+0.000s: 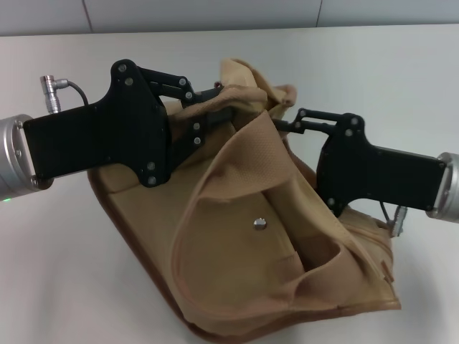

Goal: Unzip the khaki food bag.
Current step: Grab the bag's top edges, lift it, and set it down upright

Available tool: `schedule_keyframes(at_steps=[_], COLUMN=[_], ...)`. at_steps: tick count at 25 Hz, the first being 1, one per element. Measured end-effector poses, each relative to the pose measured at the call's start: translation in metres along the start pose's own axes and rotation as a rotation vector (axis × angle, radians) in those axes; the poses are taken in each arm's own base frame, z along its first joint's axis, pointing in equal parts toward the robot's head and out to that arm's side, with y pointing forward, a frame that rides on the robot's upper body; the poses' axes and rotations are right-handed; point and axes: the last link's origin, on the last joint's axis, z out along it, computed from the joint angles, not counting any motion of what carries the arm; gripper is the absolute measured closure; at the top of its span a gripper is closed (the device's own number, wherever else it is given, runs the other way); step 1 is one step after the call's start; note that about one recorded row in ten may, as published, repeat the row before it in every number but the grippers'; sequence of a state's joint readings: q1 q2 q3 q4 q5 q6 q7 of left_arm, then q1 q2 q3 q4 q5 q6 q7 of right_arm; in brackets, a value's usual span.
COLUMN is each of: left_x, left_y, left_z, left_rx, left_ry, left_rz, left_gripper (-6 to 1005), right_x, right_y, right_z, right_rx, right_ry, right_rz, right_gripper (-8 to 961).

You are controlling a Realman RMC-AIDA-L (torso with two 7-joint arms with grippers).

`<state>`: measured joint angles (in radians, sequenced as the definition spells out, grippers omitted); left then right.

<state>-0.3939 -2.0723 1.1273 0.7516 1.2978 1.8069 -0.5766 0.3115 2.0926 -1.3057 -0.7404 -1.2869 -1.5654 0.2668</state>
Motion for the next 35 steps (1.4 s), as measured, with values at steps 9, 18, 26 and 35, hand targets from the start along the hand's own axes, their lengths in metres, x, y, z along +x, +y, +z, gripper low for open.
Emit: schedule_keyframes(at_steps=[9, 18, 26, 35], left_x=[0.000, 0.000, -0.001, -0.002], left_y=[0.000, -0.001, -0.001, -0.002], left_z=[0.002, 0.004, 0.004, 0.002], left_rx=[-0.006, -0.008, -0.007, 0.034], left_ry=[0.006, 0.009, 0.008, 0.021], left_rz=[0.000, -0.003, -0.002, -0.011], left_gripper=[912, 912, 912, 911], right_x=[-0.006, -0.004, -0.002, -0.009], right_y=[0.005, 0.009, 0.006, 0.015], right_z=[0.006, 0.004, 0.003, -0.026], right_rx=[-0.023, -0.006, -0.004, 0.077], right_ry=[-0.038, -0.033, -0.026, -0.079], right_rz=[0.011, 0.108, 0.165, 0.255], right_gripper=[360, 541, 948, 948])
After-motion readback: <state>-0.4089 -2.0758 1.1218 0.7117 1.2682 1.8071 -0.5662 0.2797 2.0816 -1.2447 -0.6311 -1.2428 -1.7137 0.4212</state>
